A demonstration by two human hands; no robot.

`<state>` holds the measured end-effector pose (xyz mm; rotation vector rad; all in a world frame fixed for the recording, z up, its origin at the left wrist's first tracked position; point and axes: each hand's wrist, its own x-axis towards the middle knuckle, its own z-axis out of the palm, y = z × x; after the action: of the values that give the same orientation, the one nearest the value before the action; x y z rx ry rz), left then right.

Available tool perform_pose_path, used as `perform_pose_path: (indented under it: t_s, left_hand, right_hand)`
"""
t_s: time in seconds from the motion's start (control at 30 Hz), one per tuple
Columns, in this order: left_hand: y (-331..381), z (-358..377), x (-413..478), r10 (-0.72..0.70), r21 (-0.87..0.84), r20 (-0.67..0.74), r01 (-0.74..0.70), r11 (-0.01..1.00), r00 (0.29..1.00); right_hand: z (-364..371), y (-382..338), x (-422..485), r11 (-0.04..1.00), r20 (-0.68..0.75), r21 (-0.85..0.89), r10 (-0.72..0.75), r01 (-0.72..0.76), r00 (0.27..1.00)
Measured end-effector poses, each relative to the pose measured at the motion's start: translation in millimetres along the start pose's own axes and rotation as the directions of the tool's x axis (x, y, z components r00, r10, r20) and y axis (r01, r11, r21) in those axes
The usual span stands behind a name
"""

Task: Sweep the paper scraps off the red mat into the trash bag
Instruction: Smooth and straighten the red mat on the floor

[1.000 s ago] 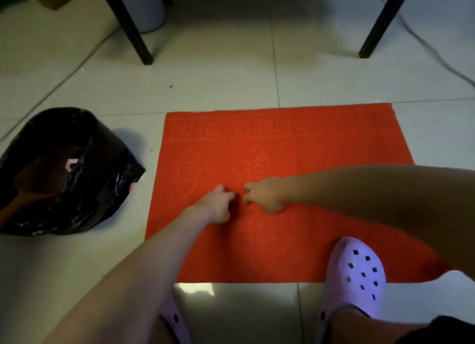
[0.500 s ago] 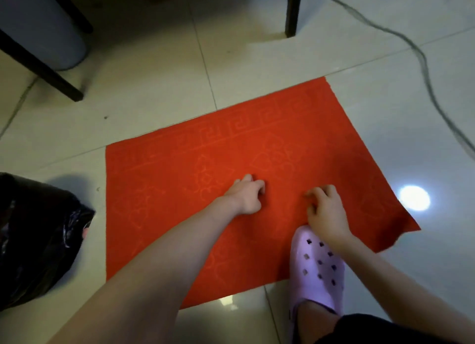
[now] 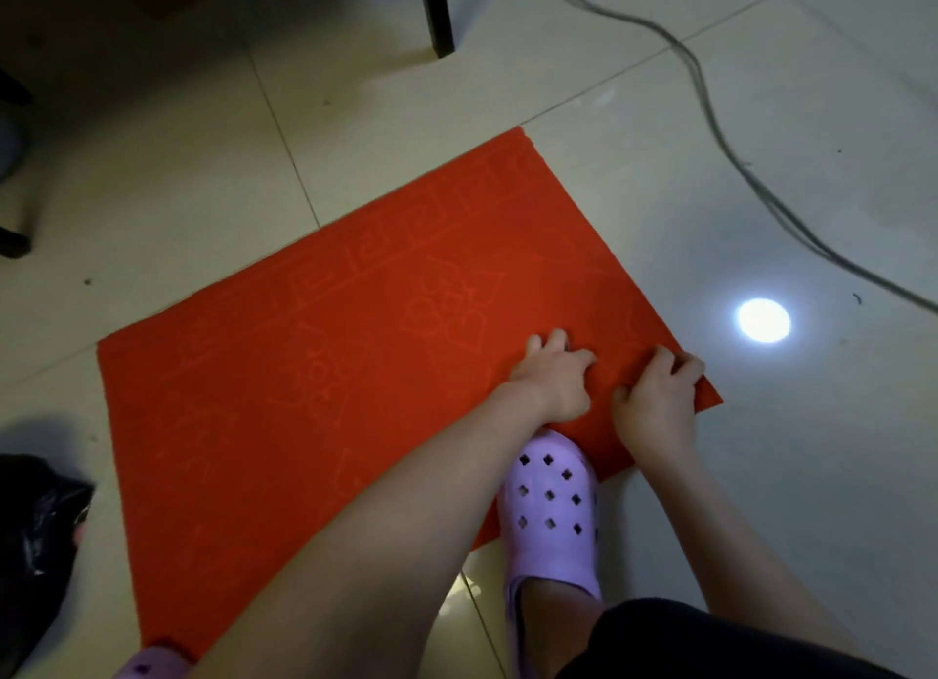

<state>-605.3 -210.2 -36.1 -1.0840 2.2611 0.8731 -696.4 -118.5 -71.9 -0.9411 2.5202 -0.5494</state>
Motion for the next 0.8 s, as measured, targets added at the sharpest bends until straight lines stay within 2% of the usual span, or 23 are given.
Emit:
perform_pose_path:
  t_s: [0.17,0.23,0.37,0.43,0.53,0.63,0.73,0.8]
  left_hand:
    - [18.2,8.6,5.4,0.055,0.024,0.01,-0.055,0.998,0.998]
    - [24.1,10.4,6.9,0.074,0.022,-0.006,-0.074,0.997,0.997]
    - [27.9,11.6,10.5,0.08,-0.047,-0.061,-0.083,0.995,0.995]
    - [29.3,13.8,11.4,0.035,-0.102,-0.086,-0.044,0.994,0.996]
    - [36.2,17.9,12.3,-0.013,-0.126,-0.084,0.002,0.992,0.996]
    - [36.3,11.6,12.3,-0.004,-0.181,-0.07,-0.008,0.984,0.998]
    - [29.6,7.4,15.5,-0.001,-0.278,-0.045,-0.012,0.961,0.999]
    - [28.8,8.1,16.5,0.003,-0.476,-0.072,-0.037,0.878,0.997]
  right_hand:
    - [-21.0,8.6,15.1,0.995,0.023,-0.009,0.104,-0.104,0.994]
    - [-28.7,9.1,21.0,0.99,0.057,-0.045,0.133,-0.13,0.989]
    - [-44.6,10.2,40.2,0.941,0.163,-0.192,0.31,-0.278,0.937]
    - [-55.3,9.2,48.8,0.922,0.242,-0.291,0.329,-0.255,0.913]
    - [-63.8,3.1,51.9,0.943,0.29,-0.312,0.215,-0.12,0.933]
    - [-69.2,-4.7,51.8,0.984,0.363,-0.178,0.061,0.004,0.93]
    - [-75.0,-6.1,52.0,0.989,0.458,0.14,-0.03,-0.039,0.888]
    - [-77.8,-6.9,50.6,0.967,0.497,0.248,-0.076,-0.058,0.864]
